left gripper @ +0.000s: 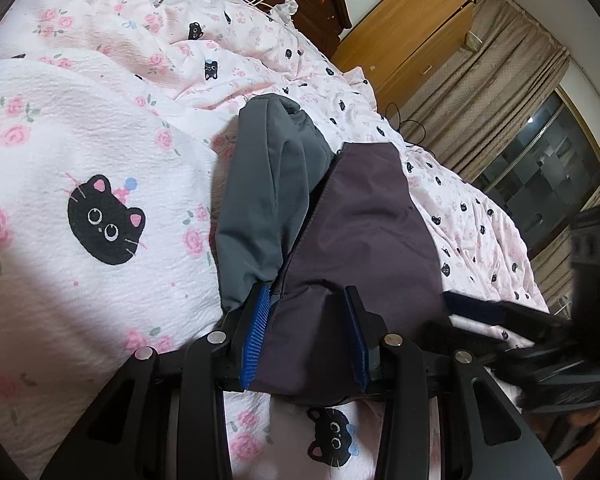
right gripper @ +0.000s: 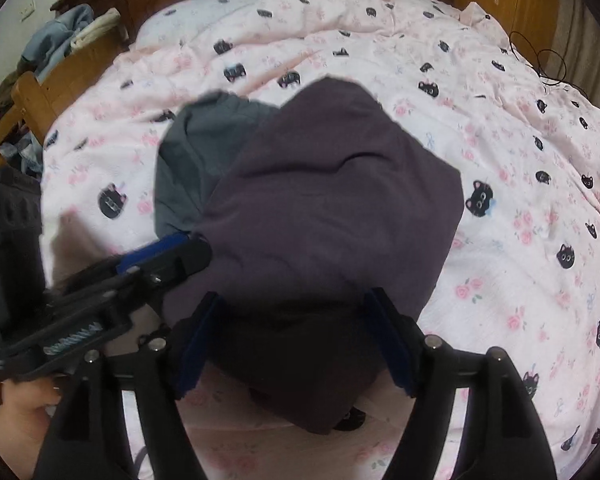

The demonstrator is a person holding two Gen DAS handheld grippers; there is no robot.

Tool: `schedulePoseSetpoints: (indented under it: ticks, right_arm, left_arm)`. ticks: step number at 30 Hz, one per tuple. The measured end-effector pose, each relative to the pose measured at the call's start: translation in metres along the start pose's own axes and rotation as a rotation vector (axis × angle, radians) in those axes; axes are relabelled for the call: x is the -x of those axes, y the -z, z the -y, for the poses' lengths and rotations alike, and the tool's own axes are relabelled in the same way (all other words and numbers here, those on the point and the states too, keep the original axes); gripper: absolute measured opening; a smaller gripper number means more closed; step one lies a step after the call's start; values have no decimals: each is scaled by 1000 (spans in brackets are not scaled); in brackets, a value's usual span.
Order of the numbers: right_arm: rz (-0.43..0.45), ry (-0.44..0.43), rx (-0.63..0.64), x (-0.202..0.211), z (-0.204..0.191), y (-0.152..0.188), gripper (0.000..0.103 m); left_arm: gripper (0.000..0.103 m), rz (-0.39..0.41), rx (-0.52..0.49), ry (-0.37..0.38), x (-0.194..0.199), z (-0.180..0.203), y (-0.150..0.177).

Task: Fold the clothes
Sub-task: 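Lower the folded jacket onto the duvet with both grippers and release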

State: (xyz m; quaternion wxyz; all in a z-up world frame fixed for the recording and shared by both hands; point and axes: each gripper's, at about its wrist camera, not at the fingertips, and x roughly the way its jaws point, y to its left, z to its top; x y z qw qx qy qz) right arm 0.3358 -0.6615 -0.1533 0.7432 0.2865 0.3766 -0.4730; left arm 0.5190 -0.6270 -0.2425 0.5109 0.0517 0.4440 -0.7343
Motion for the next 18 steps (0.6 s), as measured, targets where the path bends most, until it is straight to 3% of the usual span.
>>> schedulePoseSetpoints:
  ticks: [3,7,8,9,11,18]
  right_arm:
    - [79,-37,-28,31,3,2,73]
    - [142,36,-10,75,-6,20,74]
    - [148,59,-7,83,-8,25,74]
    - [152,82,-5,89,-11,30,76]
    - [153,121,-26,97,-14,41,82]
    - [156,238,-99,119,-21,77,86]
  left_arm:
    - [34,2,1,3,0,0,0]
    - [35,17,-26,-20,9,9,-2]
    - [40,22,-39,-33,13,14,-3]
    - [54,30,-63,-56,19,22,-3]
    - [70,62,-126,-94,35,43,-2]
    - [75,96,-288,-237,88,89,8]
